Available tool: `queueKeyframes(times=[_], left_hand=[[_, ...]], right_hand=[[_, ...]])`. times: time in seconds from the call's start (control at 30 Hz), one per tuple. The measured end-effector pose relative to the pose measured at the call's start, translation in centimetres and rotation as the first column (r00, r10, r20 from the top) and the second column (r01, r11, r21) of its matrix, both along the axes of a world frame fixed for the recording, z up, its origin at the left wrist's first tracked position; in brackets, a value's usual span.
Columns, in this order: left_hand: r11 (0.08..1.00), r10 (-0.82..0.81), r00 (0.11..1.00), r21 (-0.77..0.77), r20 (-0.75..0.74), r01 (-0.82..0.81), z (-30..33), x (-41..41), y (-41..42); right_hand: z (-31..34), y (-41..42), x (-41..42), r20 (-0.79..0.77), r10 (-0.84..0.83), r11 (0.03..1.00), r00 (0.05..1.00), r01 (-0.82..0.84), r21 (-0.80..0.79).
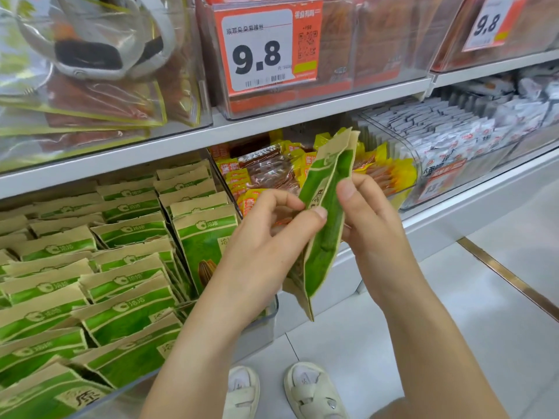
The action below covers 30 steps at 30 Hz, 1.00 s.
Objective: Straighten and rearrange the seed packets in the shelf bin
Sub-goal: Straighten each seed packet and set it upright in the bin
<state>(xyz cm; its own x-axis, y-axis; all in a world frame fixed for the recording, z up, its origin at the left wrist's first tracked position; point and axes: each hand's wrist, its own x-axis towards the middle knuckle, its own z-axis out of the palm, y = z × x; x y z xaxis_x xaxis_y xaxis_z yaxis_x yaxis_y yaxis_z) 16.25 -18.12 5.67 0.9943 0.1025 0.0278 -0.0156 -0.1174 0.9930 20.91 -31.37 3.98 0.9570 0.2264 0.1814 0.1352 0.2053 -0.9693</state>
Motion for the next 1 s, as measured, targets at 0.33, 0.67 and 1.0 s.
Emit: queueKeyframes(times=[0.33, 0.67, 1.0], left_hand=[[0.995, -0.075, 0.997, 0.057, -0.029, 0.077, 0.41, 0.02, -0.2], [0.977, 0.087, 0.996, -0.198, 0.023, -0.081, 0.71, -0.05, -0.02], [0.938, 0.129, 0.991, -0.329, 0.043, -0.108, 0.42, 0.2, 0.62]], right_hand=[[0.21, -0.06, -0.09, -0.117, 0.015, 0.987, 0.993, 0.004, 0.159], [-0.38, -0.61, 0.23, -0.156, 0.206, 0.976, 0.966, -0.214, -0.035], [-0.29, -0.77, -0.03, -0.122, 0.28, 0.952, 0.952, -0.292, -0.095]])
